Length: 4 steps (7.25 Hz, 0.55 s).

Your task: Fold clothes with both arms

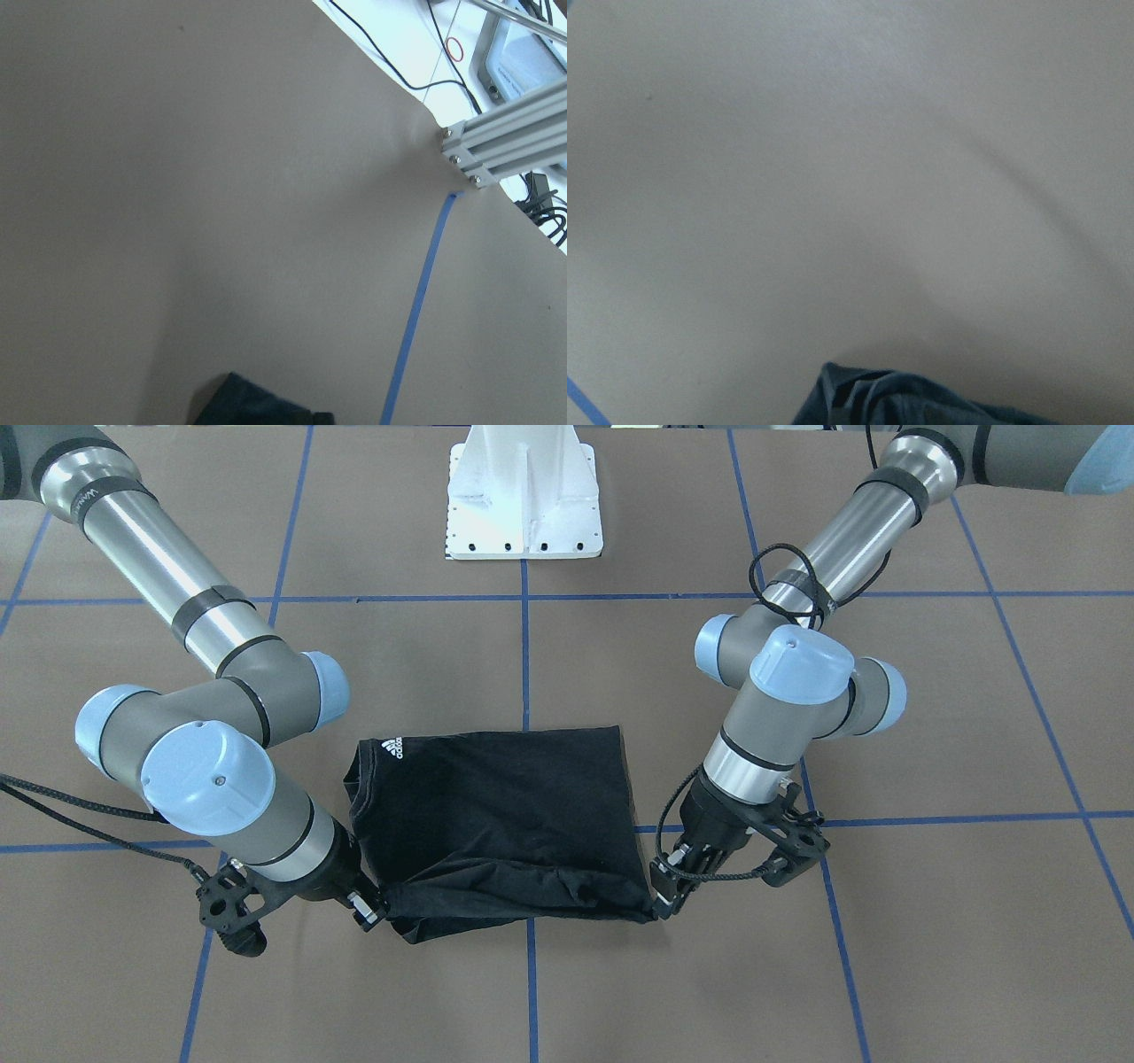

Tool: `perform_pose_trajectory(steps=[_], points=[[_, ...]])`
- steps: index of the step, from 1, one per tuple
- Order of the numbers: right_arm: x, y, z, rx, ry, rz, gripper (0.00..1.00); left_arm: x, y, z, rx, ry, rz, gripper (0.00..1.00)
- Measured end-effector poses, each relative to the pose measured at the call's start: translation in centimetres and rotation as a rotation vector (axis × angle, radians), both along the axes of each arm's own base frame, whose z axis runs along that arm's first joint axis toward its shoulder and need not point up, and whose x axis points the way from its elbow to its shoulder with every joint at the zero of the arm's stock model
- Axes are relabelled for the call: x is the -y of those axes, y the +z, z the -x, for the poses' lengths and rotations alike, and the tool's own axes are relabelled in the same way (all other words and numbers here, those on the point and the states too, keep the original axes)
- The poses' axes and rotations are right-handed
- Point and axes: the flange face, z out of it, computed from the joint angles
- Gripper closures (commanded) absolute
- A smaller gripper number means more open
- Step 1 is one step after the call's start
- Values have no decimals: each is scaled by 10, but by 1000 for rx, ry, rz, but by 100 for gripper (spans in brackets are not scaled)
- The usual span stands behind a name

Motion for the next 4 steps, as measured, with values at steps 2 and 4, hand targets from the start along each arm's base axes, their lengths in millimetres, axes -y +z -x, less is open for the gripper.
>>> perform_pose_trajectory(steps=[2,4], points=[[20,-3,-30,4,-31,-65,0,18,3,24,5,-9,-13,23],[20,-3,-55,4,-37,-92,0,-5,14,45,-14,47,-30,23]])
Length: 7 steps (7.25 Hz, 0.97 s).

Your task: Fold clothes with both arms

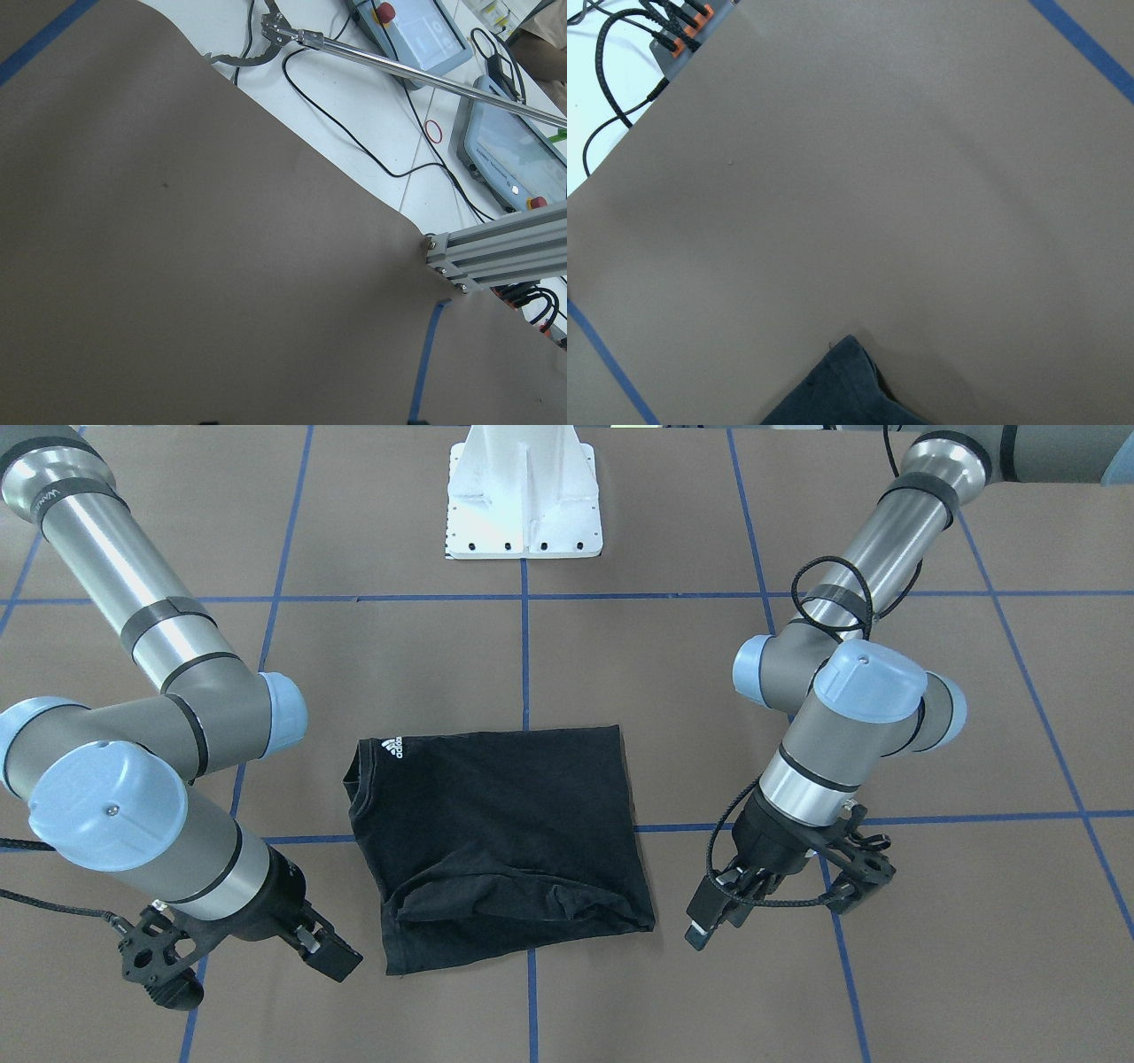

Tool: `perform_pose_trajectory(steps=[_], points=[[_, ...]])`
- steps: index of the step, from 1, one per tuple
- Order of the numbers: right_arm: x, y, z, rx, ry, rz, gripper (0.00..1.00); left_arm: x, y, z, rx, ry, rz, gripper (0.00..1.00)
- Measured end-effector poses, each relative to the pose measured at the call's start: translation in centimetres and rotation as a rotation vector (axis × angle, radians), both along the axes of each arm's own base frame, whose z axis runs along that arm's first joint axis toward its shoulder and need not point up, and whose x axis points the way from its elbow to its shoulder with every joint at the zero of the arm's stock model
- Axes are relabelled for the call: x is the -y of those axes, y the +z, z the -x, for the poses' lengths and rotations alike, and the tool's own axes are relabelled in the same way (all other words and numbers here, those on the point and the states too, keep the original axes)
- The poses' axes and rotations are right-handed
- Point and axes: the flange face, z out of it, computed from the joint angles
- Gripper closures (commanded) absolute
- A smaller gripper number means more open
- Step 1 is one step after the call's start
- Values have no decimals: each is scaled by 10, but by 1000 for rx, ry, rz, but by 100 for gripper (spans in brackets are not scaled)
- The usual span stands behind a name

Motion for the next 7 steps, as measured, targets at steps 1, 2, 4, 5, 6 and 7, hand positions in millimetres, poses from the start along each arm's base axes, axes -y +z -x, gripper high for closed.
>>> perform_pose_trajectory(steps=[1,2,4,5,6,7], points=[[-8,14,-20,-15,-16,-30,0,-21,8,15,17,41,-45,23],[-22,37,-51,-41,-51,-89,0,-49,18,38,79,91,-134,23],[-66,94,-131,-123,-168,-256,0,-103,35,89,265,201,-319,1],[-99,127,-171,-176,-253,-339,0,-130,51,119,359,266,-400,1],[-135,164,-209,-223,-338,-406,0,-150,76,156,438,346,-468,1],[-166,202,-246,-257,-412,-453,0,-162,109,203,498,434,-530,1]])
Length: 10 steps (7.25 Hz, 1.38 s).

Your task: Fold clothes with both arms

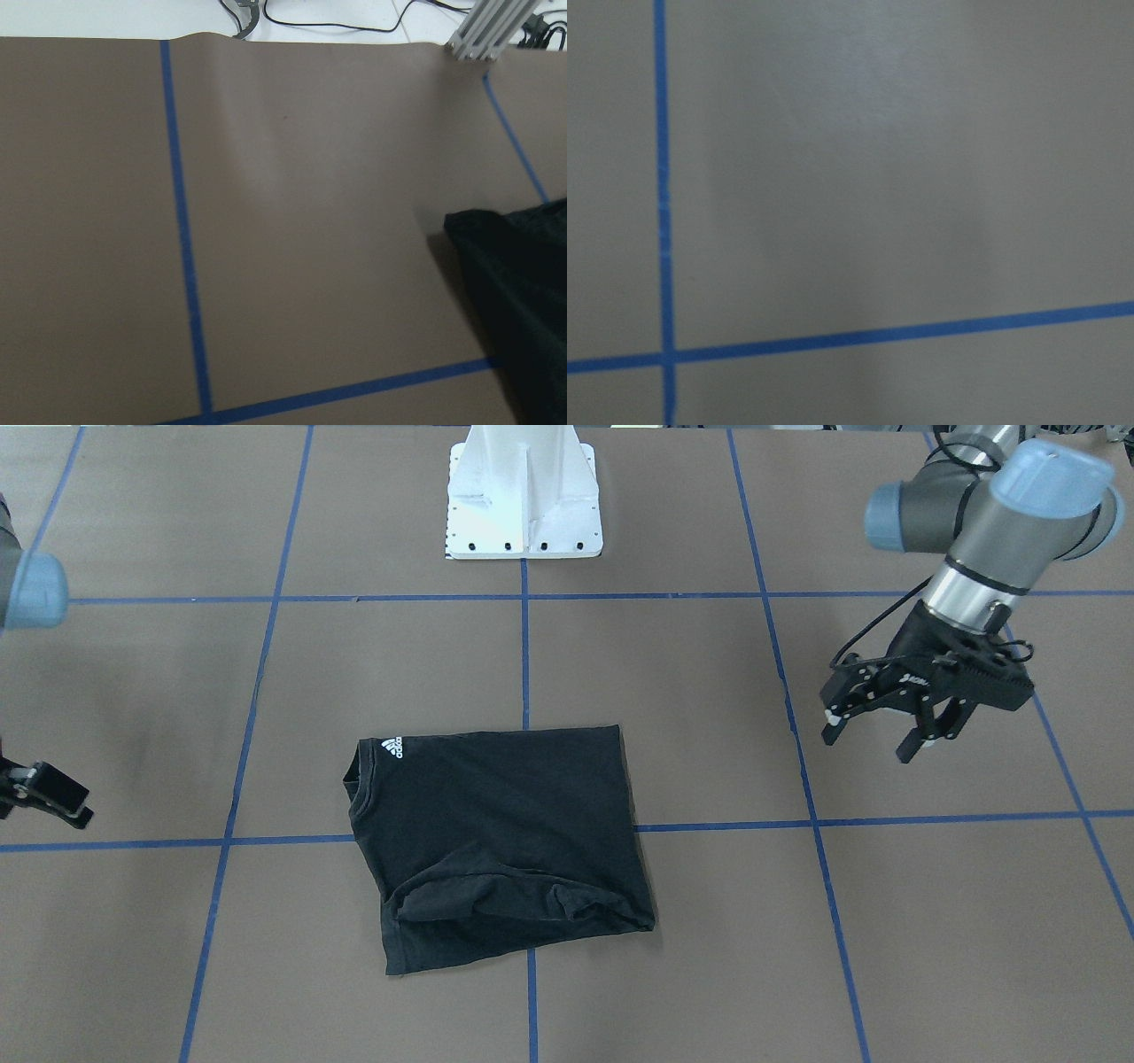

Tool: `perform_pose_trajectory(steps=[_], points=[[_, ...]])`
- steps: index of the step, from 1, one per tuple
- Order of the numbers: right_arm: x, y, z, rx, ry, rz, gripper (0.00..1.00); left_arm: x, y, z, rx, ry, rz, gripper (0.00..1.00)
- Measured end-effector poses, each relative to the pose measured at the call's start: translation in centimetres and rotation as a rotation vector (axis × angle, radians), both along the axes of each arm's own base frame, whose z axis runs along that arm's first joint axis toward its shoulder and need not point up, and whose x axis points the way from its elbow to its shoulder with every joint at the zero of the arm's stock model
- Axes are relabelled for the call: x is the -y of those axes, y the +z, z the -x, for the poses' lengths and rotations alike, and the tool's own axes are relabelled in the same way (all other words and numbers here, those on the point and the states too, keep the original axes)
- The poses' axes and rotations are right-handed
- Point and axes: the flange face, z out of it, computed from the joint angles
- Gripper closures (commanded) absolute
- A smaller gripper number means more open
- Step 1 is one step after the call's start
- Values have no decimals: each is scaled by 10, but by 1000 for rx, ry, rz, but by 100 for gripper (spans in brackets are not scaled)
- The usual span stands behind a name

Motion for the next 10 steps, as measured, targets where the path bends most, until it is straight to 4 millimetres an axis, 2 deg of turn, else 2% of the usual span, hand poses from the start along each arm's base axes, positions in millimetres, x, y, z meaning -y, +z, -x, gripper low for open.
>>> perform_pose_trajectory(steps=[2,3,4,5,6,8,10], points=[[-49,68,-73,-28,-96,-35,0,-26,77,105,102,104,-54,1],[-69,94,-103,-24,-116,-37,0,-39,104,144,120,112,-21,1],[-87,113,-124,-17,-127,-33,0,-53,126,177,133,107,20,1],[-101,126,-135,-14,-133,-25,0,-70,148,205,152,104,43,0],[-109,133,-140,-12,-141,-18,0,-81,161,221,159,110,52,0],[-112,137,-140,-16,-185,-14,0,-87,176,232,157,112,75,0],[-109,136,-139,-18,-216,-15,0,-84,177,242,153,81,103,0]])
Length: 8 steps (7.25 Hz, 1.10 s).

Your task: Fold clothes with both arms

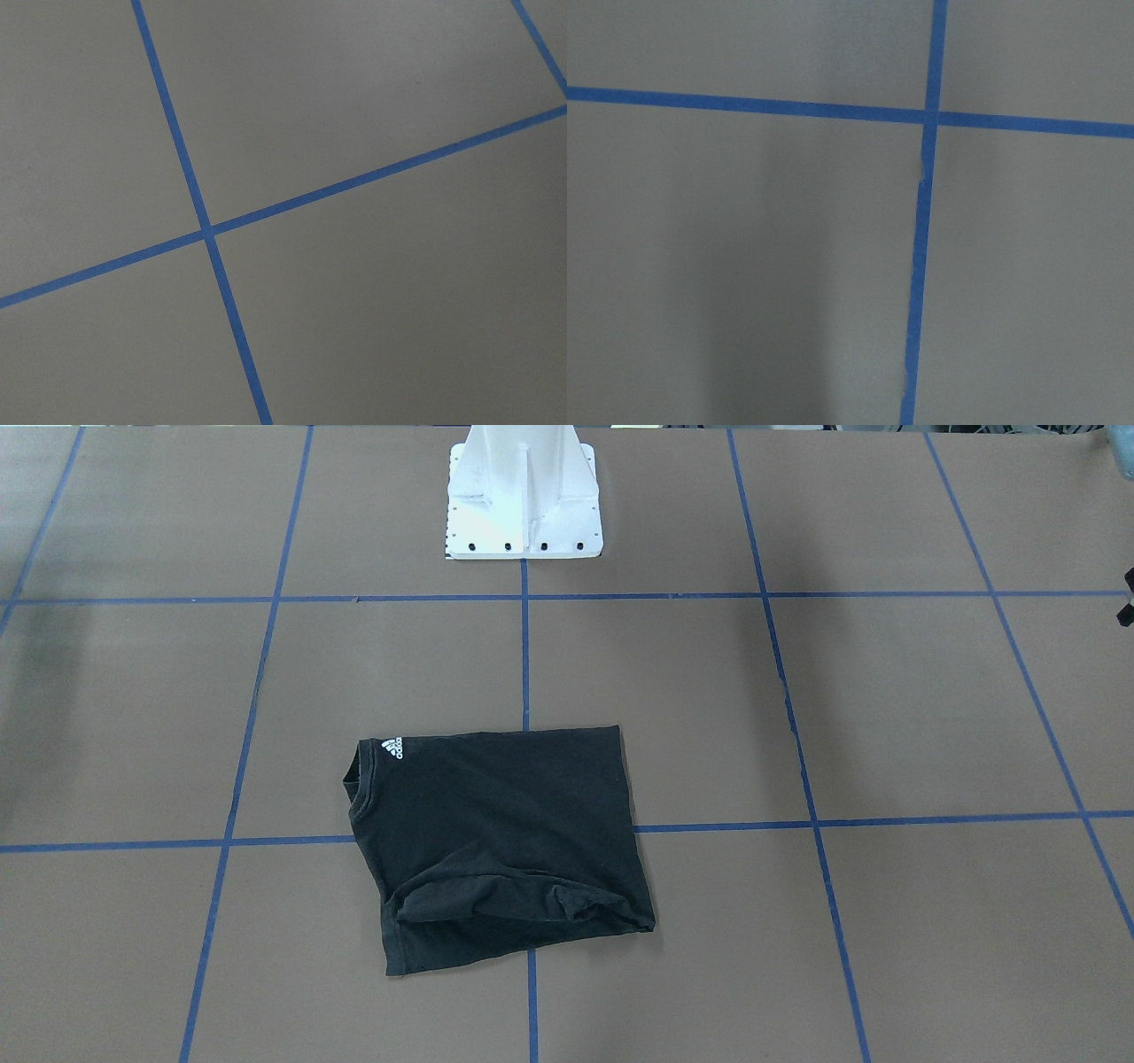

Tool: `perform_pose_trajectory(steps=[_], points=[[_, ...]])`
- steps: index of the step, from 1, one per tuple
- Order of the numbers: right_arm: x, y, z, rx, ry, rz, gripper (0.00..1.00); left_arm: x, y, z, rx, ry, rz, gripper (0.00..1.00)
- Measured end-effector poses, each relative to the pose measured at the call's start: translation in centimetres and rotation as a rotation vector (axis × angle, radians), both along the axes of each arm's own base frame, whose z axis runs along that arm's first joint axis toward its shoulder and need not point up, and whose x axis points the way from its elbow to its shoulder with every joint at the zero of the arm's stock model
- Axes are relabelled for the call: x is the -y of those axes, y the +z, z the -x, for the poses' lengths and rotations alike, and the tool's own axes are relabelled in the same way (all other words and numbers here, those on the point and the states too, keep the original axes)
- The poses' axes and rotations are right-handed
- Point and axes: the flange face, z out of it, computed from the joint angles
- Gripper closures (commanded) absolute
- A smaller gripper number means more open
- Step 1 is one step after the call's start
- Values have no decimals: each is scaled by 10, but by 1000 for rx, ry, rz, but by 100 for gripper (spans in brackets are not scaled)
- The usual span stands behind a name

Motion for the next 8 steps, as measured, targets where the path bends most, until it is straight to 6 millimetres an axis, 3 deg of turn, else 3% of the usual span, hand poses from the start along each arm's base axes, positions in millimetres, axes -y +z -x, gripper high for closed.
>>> perform_pose_trajectory(steps=[4,8], points=[[-5,5,-5,36,-38,4,0,41,-33,2,10,-20,108,0],[-6,-12,-3,21,-124,-27,0,51,-21,5,100,-24,107,0]])
